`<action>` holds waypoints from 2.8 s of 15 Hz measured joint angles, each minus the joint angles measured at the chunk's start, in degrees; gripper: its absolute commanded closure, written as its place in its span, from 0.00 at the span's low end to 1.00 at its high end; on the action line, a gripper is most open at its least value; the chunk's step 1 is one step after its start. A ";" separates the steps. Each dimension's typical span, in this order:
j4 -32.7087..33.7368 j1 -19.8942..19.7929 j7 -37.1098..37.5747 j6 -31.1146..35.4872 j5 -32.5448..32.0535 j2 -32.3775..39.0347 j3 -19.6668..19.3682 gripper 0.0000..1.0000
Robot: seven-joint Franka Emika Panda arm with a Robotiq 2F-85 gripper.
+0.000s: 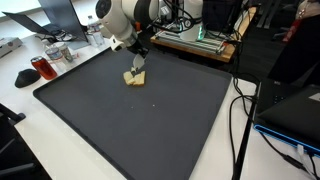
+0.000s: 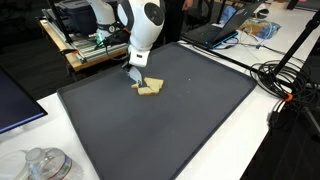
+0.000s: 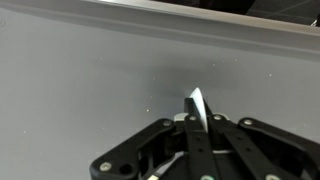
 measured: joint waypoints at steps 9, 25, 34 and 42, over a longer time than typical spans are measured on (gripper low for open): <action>1.03 -0.32 -4.91 -2.48 1.18 -8.76 1.33 0.99; 8.84 5.62 5.07 -3.84 -2.13 -8.98 3.82 0.99; 9.09 5.64 9.81 3.40 -2.02 -7.78 3.70 0.99; 9.93 8.67 13.73 5.19 -5.63 -5.25 3.85 0.99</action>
